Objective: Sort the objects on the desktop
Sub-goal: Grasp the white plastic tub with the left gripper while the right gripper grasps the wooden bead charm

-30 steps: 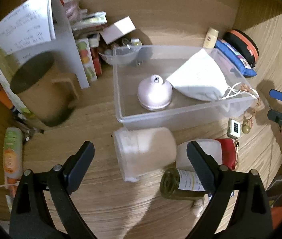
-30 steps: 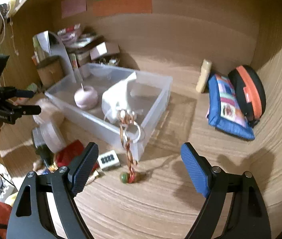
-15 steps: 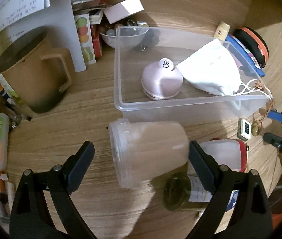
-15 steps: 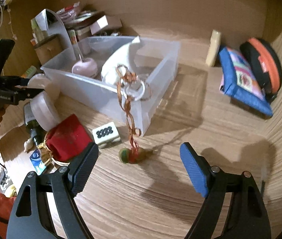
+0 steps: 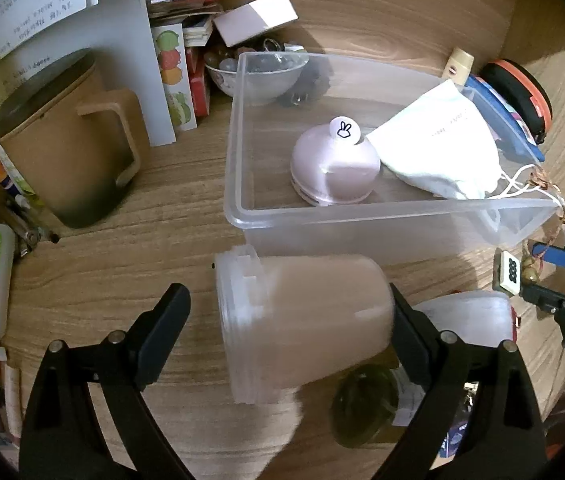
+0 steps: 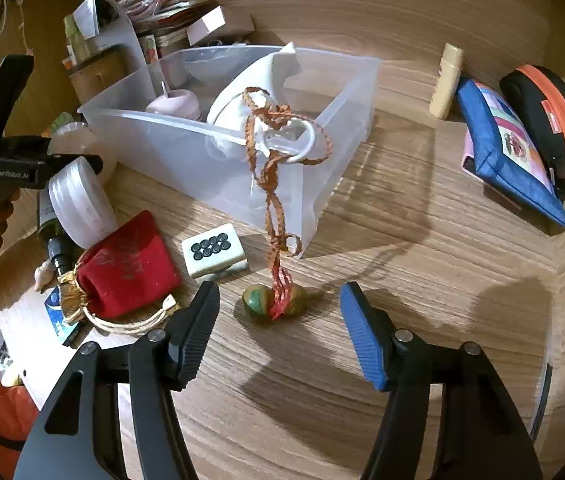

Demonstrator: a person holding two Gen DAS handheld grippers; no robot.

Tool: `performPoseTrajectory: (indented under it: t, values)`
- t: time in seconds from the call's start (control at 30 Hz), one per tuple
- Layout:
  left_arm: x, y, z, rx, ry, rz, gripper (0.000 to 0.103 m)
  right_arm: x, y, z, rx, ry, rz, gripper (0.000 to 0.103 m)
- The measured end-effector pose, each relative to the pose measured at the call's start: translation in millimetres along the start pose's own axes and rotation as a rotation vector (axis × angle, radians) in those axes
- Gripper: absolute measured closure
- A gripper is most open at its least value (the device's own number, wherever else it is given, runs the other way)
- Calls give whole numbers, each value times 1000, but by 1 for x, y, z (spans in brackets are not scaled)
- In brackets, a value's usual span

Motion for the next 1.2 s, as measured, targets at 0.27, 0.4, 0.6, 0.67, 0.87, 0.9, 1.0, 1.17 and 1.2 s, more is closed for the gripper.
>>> performPoseTrajectory:
  t: [0.27, 0.4, 0.6, 0.67, 0.87, 0.9, 1.0, 1.17, 1.2]
  values:
    - [-4, -2, 8, 8, -40, 18, 24, 2, -7, -6, 16, 19, -16, 46]
    - [-5, -1, 10, 26, -47, 36, 25, 2, -6, -10, 13, 38, -6, 59]
    - [-8, 7, 12, 53, -57, 74, 35, 2, -5, -12, 3, 46, 5, 63]
    - [-9, 9, 10, 68, -48, 86, 37, 3, -5, -12, 1, 38, 7, 64]
    - [-9, 19, -1, 85, -13, 124, 37, 6, 3, -13, 4, 20, 29, 64]
    - [-9, 21, -4, 84, 2, 129, 37, 7, 6, -12, 1, 14, 38, 64]
    - [-9, 26, -11, 85, 42, 143, 37, 10, 16, -8, 15, -26, 69, 64]
    - [-12, 35, -20, 94, 86, 158, 38, 18, 30, -4, 5, -45, 115, 64]
    - [-13, 37, -22, 103, 86, 161, 38, 20, 33, -4, 5, -45, 125, 64]
Point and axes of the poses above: each gripper's, at about its wrist camera, not at the fingertips, and y roughly against the way its jaws point, z to its right, x to its top, the point moved 3 cm from there along -y, roughly the way its jaws point, and after that the axes turned 10 degrees about z, right-handed, at the moved point
